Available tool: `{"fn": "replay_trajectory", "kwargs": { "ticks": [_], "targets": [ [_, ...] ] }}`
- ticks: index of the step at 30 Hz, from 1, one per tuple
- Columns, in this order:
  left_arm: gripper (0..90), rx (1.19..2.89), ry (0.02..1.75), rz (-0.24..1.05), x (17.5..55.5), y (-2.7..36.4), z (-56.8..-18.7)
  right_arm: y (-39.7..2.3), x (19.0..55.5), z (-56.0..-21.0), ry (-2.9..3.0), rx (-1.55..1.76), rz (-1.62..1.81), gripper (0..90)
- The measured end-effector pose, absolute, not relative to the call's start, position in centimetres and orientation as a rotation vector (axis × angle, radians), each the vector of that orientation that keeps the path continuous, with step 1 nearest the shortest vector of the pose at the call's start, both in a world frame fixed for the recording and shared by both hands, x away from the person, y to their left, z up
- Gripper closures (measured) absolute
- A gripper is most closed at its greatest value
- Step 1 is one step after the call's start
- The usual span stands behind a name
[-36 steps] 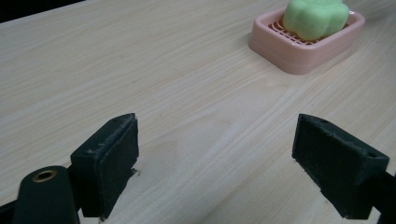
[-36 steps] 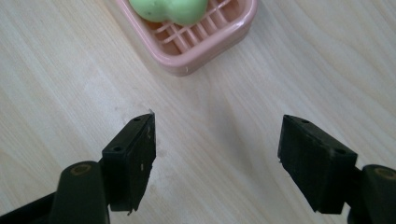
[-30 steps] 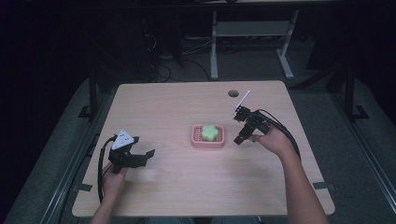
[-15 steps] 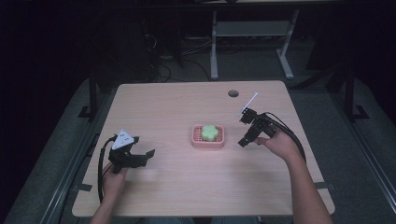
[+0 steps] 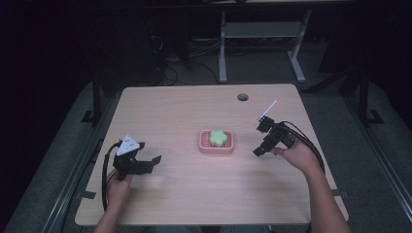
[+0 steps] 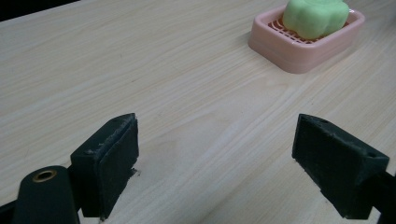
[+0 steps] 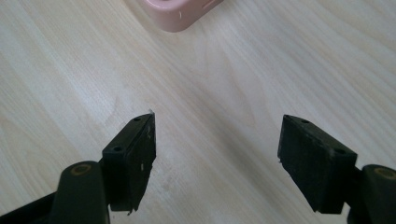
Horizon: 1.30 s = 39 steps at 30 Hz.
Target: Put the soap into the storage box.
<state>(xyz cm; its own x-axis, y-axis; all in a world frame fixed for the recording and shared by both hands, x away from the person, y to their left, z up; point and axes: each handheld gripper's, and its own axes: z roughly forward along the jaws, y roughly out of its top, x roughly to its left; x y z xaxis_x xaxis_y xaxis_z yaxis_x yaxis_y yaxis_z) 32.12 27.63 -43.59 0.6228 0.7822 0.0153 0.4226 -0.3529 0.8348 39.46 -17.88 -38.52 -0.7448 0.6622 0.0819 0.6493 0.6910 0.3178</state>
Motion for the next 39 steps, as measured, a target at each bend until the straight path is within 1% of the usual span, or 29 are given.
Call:
{"fn": "replay_trajectory", "kwargs": {
  "ticks": [16,39],
  "targets": [
    [14.4,1.992,0.949,0.532,32.1,27.6,-43.6,-20.1,37.8,-39.1,2.828,1.148,0.550,27.8],
    [14.3,1.998,0.945,0.530,32.1,27.5,-43.7,-23.4,35.0,-41.2,2.785,1.238,0.618,28.0]
  ]
}}
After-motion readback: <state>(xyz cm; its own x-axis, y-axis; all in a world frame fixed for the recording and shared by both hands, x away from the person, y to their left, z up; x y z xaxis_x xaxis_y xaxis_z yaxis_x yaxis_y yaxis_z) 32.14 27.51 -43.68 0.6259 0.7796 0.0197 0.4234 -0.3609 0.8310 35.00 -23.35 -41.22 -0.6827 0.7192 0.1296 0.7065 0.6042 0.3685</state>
